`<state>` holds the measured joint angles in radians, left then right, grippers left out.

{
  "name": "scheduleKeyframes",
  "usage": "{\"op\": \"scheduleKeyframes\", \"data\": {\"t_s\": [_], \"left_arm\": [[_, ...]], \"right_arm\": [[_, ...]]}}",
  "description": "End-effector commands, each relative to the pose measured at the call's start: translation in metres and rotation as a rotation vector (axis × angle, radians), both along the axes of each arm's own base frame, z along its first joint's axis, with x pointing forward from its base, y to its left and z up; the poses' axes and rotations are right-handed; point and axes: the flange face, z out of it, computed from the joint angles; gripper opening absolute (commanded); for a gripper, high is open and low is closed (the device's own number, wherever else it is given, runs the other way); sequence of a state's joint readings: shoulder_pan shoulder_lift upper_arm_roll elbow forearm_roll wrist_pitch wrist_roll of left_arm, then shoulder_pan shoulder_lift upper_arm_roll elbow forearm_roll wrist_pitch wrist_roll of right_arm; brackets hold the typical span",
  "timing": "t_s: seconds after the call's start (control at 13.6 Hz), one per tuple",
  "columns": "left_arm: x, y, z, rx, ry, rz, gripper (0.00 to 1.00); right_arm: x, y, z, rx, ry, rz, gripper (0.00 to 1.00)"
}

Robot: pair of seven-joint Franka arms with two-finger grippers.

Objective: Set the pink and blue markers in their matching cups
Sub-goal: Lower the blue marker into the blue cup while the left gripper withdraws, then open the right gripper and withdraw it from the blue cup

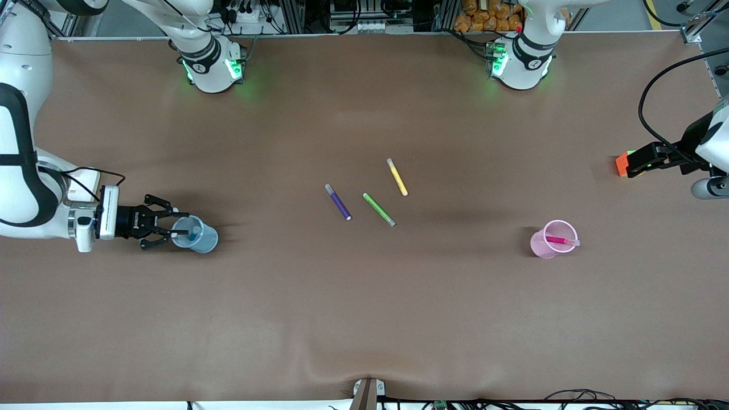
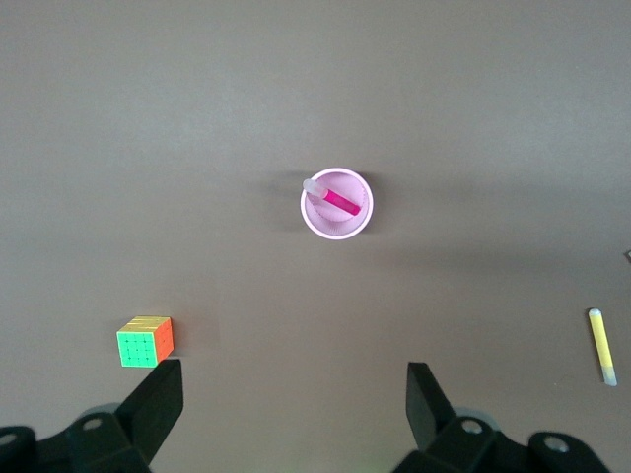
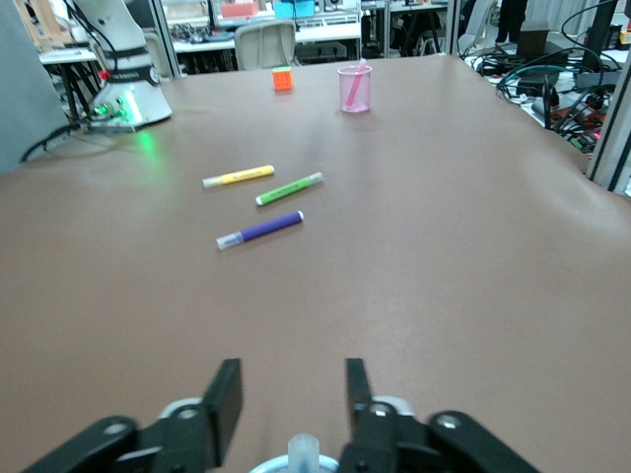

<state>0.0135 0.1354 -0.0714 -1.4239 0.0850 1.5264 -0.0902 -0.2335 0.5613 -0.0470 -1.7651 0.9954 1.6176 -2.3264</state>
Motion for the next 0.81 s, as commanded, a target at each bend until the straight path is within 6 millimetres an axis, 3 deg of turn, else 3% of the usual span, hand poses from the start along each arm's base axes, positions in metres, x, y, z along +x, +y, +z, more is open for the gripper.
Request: {"op": "scheduleKeyframes", "data": {"t_s": [0.0,0.37,0.74], "left_arm": [[-0.005,0.003,0.005,-0.008,0.004,-0.016,1.00],[-0.007,0.002,0.009,-0.008,-0.002,-0.019,1.00],[-0.005,0.004,0.004,-0.015,0.007,-0.025,1.00]], "right_arm": [[0.002,-0.002,0.005,0.021,0.090,-0.032,1.00],[0.012,-0.009,0.068,-0.137,0.207,-0.187,1.00],[0.013,0.011,0.127,-0.266,0.344,-0.302,1.00]]}}
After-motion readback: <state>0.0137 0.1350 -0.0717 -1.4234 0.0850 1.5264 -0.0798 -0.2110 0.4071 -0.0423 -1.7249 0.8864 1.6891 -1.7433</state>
